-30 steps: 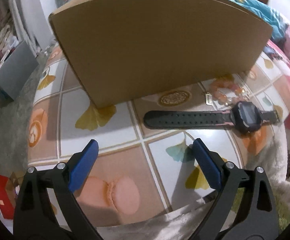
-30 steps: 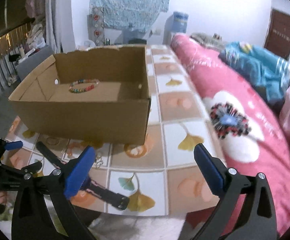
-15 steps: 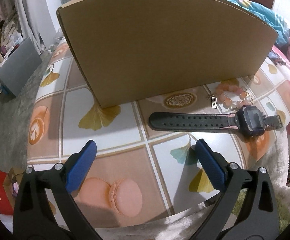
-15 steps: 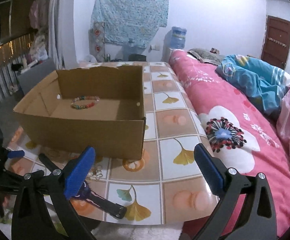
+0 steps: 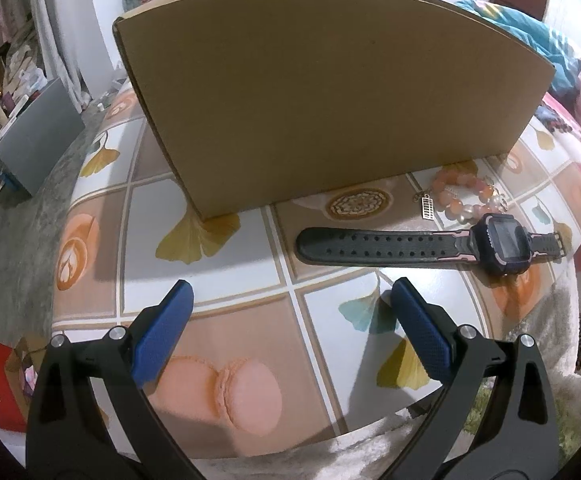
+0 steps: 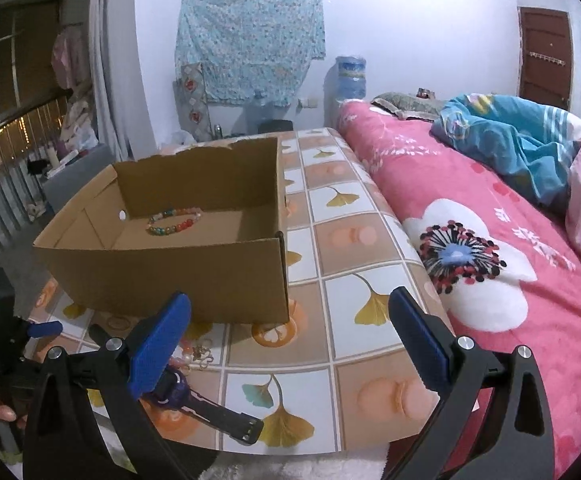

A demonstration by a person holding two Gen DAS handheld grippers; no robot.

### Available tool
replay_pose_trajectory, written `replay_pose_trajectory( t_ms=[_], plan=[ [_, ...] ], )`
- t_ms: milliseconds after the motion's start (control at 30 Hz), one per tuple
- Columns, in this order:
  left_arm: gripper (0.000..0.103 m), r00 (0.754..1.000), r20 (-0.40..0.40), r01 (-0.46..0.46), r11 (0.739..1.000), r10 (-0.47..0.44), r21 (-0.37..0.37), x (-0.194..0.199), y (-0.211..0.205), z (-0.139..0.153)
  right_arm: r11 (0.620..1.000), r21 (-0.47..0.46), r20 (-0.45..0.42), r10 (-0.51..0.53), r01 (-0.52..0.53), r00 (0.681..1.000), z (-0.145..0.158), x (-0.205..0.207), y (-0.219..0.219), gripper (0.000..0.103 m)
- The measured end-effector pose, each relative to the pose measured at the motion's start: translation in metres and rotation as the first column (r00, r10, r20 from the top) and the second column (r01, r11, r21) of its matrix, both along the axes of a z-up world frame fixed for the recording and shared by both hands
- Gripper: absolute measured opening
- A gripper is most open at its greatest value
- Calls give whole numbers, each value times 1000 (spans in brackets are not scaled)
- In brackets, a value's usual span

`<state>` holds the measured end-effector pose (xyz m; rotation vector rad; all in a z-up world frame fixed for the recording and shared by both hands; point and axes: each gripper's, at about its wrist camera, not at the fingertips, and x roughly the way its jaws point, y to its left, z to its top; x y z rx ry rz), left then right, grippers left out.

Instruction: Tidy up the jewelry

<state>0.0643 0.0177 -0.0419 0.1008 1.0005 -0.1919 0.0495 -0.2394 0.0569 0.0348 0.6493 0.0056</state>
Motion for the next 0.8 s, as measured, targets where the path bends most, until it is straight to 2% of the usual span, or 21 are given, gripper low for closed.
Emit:
replay_pose_trajectory(
  t_ms=[133, 367, 500, 600, 700, 767, 800],
  plan=[
    [96, 1000, 24, 15, 1000, -14, -5, 0, 1, 1, 1000, 23, 9, -1, 1, 1000, 0, -4, -3, 96],
    [96, 999, 45, 29, 1000, -28, -8, -1, 1, 4, 998, 68, -24, 9, -8, 1000, -9, -9, -5, 96],
    [95, 993, 92, 86, 994, -79, -75, -10, -1, 14, 991, 133, -40, 34, -29, 999, -17, -12, -8, 96],
    [94, 984, 137, 126, 987, -111, -100, -17, -7, 23, 979, 197, -63, 71, -57, 996, -26, -10, -8, 88],
    [87, 978, 164, 152, 979, -128, -138, -23, -9, 31, 970, 212, -75, 133, -115, 988, -31, -10, 2, 84],
    [79, 978, 163, 157, 975, -131, -156, -22, -10, 32, 963, 214, -78, 183, -163, 980, -35, -12, 11, 84],
    [79, 979, 156, 158, 973, -132, -171, -22, -10, 32, 959, 210, -83, 209, -188, 974, -38, -14, 17, 83]
  ],
)
